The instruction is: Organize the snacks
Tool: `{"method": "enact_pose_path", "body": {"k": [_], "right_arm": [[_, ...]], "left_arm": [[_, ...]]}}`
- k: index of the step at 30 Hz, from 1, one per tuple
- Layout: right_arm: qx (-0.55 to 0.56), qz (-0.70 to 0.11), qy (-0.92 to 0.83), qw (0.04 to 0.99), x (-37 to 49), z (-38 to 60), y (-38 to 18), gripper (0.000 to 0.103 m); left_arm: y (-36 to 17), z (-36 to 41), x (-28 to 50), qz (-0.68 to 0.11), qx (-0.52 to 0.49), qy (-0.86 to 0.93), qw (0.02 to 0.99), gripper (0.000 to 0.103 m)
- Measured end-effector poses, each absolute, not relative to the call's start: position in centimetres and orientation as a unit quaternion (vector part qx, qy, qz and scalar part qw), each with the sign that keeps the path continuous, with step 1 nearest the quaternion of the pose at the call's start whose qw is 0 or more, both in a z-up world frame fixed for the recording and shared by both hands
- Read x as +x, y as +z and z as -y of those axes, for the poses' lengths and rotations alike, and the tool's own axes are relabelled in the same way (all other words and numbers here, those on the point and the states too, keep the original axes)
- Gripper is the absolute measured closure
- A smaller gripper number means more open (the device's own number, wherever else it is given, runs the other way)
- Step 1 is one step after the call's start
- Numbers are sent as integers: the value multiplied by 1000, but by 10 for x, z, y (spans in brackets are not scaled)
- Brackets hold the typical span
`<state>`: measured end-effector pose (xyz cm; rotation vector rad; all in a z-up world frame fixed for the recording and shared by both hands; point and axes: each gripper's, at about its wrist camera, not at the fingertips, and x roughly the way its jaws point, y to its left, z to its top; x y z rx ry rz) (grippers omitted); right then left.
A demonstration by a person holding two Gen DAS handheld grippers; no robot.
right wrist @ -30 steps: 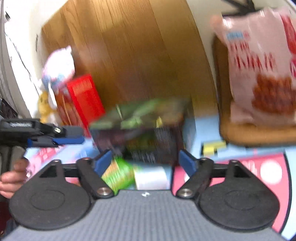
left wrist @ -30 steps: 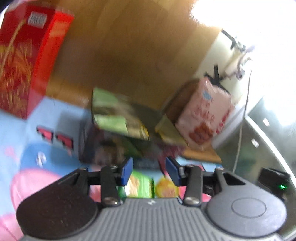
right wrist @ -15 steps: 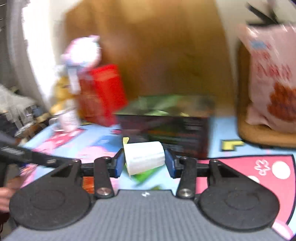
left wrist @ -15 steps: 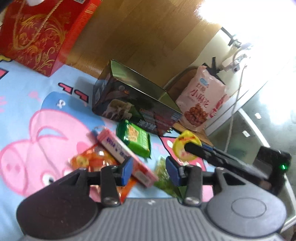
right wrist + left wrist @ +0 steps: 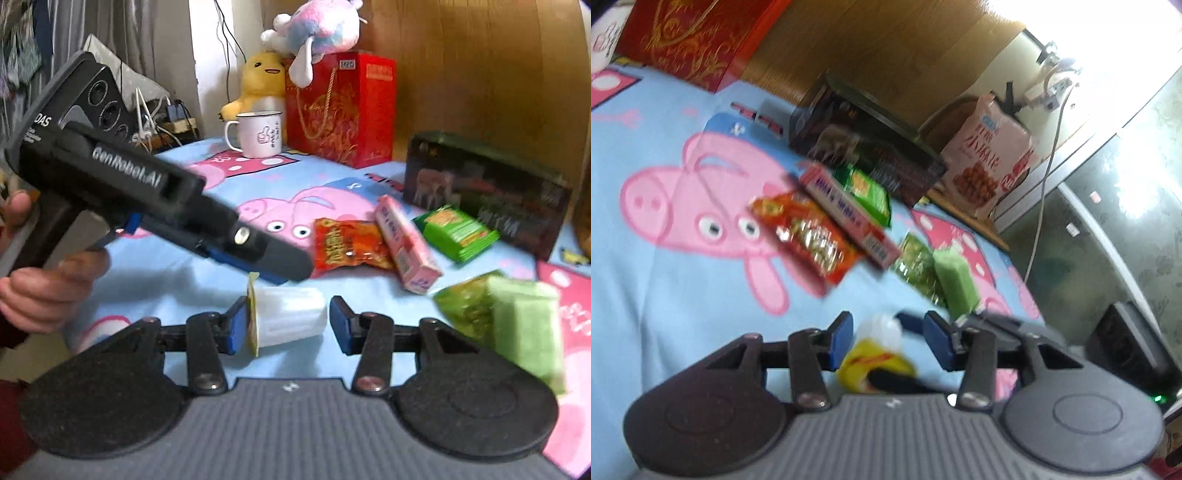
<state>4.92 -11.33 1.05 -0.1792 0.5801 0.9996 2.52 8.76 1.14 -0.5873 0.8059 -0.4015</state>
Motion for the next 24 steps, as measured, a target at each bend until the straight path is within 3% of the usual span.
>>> {"method": "enact_pose_path", "body": {"k": [1, 7, 24], "right_arm": [[-90, -267, 460, 842, 46, 115, 11, 42], [-112, -238, 424, 867, 33, 137, 7, 35], [-40, -277, 367, 887, 17, 196, 0, 33]], "left_arm": [[8, -87, 24, -391, -281, -189, 856, 64], [7, -77, 13, -390, -289, -221, 846, 63], [23, -42, 32, -388, -258, -256, 847, 63]]}}
